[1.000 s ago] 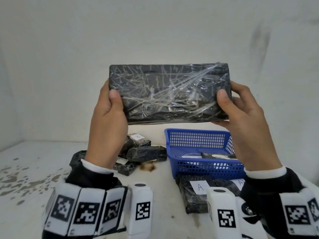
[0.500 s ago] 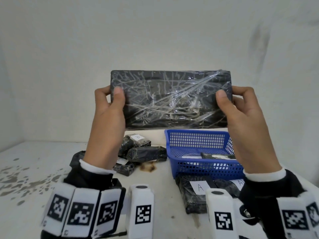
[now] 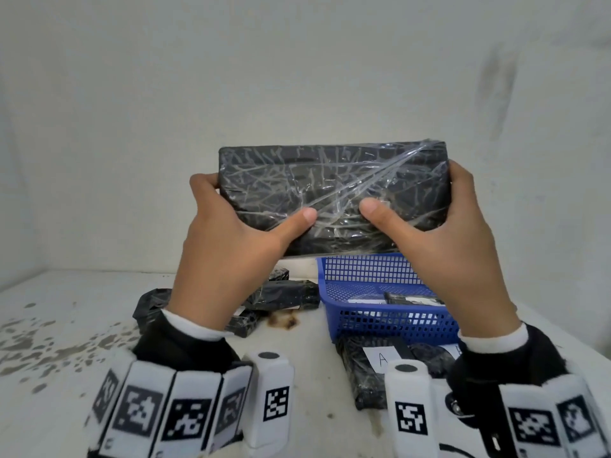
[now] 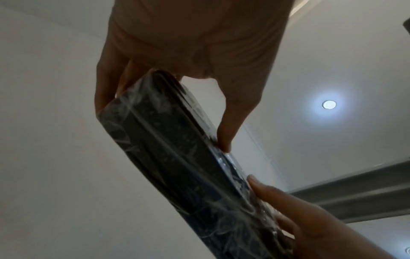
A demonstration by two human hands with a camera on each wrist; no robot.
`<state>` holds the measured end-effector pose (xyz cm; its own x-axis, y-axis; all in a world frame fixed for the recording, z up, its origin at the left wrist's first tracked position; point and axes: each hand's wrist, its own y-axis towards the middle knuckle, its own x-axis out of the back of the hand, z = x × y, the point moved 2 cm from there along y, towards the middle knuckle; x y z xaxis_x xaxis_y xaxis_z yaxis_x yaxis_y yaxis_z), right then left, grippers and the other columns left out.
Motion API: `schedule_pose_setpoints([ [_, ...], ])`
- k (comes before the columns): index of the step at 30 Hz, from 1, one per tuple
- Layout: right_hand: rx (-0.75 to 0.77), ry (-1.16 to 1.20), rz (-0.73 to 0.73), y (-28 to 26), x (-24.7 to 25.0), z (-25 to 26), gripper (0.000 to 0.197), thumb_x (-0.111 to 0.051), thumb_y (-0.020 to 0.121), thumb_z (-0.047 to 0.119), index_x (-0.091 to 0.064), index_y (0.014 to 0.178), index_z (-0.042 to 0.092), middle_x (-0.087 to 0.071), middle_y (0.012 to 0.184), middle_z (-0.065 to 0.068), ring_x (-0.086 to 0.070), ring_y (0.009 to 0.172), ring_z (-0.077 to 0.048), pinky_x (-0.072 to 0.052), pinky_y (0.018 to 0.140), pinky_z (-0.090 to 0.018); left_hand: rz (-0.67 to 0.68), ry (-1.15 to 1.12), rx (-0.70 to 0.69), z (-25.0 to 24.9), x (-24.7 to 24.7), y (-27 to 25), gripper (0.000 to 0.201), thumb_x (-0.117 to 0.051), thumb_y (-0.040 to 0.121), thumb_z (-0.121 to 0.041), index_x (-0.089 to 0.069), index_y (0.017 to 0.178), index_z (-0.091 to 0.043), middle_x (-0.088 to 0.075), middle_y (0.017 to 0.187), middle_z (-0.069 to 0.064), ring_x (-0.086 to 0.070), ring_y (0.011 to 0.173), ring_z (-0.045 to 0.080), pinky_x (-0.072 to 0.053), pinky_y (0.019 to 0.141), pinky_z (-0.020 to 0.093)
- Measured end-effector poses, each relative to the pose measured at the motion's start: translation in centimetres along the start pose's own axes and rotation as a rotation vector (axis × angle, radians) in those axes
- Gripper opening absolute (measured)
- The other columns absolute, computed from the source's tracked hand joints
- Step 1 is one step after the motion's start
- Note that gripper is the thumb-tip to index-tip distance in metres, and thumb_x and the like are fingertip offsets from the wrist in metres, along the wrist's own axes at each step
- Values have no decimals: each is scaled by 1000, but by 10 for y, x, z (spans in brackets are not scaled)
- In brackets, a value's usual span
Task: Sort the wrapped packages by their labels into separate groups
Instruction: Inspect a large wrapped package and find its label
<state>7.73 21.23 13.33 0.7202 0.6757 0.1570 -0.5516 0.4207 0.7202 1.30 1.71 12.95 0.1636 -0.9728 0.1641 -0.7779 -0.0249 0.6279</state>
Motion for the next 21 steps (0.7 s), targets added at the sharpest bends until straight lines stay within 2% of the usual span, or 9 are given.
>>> schedule_pose_setpoints([
  [2, -8, -31, -2, -1, -1, 1, 90, -81, 62, 64, -38, 136, 39, -57, 112, 30, -58, 98, 13, -42, 75, -2, 6, -6, 8, 2, -1, 0, 77, -80, 63, -54, -26, 110, -25, -48, 91, -24, -47, 74, -14, -39, 55, 3],
  [5, -24, -66, -3, -3, -3, 1, 96, -81, 58, 67, -35, 136, 36, -55, 114, 25, -58, 103, -2, -38, 74, -5, 12, -26, 6, 2, -5, 0, 79, -82, 63, -49, -24, 109, -22, -46, 91, -22, -45, 74, -13, -36, 55, -5],
  [7, -22, -76, -4, -4, -4, -1, 96, -81, 57, 69, -34, 134, 36, -57, 118, 22, -59, 106, -5, -41, 78, -10, 7, -46, 10, 2, -7, -1, 81, -82, 62, -49, -22, 109, -20, -45, 91, -21, -45, 75, -13, -36, 55, -5],
  [9, -6, -85, -12, -5, -6, -2, 98, -81, 56, 71, -34, 135, 38, -57, 123, 20, -59, 110, -5, -44, 86, -16, -3, -49, 12, 2, -9, -2, 83, -83, 61, -50, -22, 109, -20, -45, 91, -21, -46, 76, -11, -39, 56, 2],
  [11, 11, -91, -20, -5, -7, -2, 99, -80, 56, 73, -34, 138, 39, -57, 128, 20, -58, 113, -4, -43, 91, -20, -15, -44, 16, 3, -11, -3, 86, -83, 58, -53, -23, 111, -20, -45, 92, -22, -49, 80, -8, -38, 65, 7],
  [12, 19, -92, -28, -5, -7, -2, 98, -79, 56, 74, -35, 138, 40, -56, 128, 20, -58, 113, -4, -43, 90, -19, -20, -47, 22, 4, -12, -3, 90, -83, 56, -54, -24, 115, -20, -47, 96, -21, -54, 84, -3, -41, 72, 11],
  [14, 31, -98, -52, -5, -7, -2, 95, -78, 56, 75, -37, 134, 39, -57, 127, 19, -58, 110, -3, -42, 84, -15, -21, -42, 31, 5, -15, -4, 104, -83, 52, -59, -24, 129, -22, -54, 114, -12, -57, 102, 10, -43, 86, 21],
  [16, 27, -92, -66, -5, -7, -3, 92, -78, 56, 74, -36, 131, 39, -56, 125, 18, -58, 107, -3, -40, 79, -11, -26, -34, 25, 4, -16, -5, 110, -80, 50, -64, -23, 136, -25, -52, 127, -5, -55, 113, 15, -42, 92, 27],
  [21, 22, -33, -94, -3, -9, -6, 90, -72, 60, 75, -36, 131, 34, -58, 121, 18, -60, 102, -1, -41, 73, -3, -68, -68, -15, 1, -14, -6, 80, -76, 61, -60, -25, 117, -36, -54, 123, -4, -57, 112, 17, -45, 93, 31],
])
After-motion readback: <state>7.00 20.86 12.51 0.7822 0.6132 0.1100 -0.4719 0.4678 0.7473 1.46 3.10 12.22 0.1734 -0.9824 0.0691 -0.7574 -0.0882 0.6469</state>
